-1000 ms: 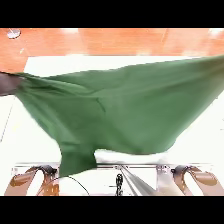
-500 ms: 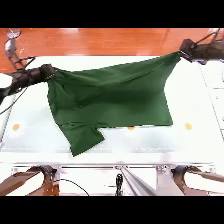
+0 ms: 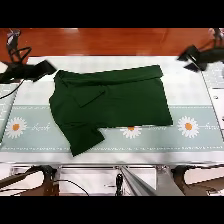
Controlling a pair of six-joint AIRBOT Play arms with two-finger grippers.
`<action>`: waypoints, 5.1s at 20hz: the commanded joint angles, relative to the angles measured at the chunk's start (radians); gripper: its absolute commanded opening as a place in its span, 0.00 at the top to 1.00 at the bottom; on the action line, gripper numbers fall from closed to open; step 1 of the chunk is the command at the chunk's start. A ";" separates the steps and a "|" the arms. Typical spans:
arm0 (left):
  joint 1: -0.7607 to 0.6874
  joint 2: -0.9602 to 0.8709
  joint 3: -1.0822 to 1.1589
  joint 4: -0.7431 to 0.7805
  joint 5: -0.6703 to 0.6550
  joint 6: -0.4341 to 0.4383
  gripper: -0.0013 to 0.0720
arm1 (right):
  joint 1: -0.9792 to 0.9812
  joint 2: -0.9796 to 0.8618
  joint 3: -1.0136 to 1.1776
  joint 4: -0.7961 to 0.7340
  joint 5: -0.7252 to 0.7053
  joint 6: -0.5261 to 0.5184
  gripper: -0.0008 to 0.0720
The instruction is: Fold the shirts.
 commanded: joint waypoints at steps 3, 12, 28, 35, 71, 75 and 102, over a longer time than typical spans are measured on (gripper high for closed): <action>0.275 0.057 -0.279 0.064 -0.405 -0.056 0.02 | -0.175 0.288 -0.528 0.063 -0.076 -0.187 0.13; 0.386 0.074 -0.623 -0.428 -0.233 0.310 0.02 | -0.219 0.571 -1.009 0.296 -0.161 -0.348 0.13; 0.223 0.008 -0.603 -0.471 -0.225 0.367 0.95 | -0.307 0.542 -1.083 -0.011 -0.141 -0.092 0.13; 0.224 0.008 -0.603 -0.471 -0.219 0.367 0.95 | -0.070 0.368 -0.998 0.162 -0.216 -0.143 0.13; 0.224 1.001 0.328 0.158 -0.159 0.006 0.95 | 0.105 1.143 0.182 -0.409 0.370 0.106 0.95; 0.224 0.953 0.044 0.060 -0.169 -0.006 0.95 | 0.105 1.138 -0.093 -0.376 0.292 0.097 0.95; -0.139 -0.285 0.184 -0.201 0.137 0.024 0.95 | 0.103 -0.154 0.019 0.069 -0.200 -0.016 0.95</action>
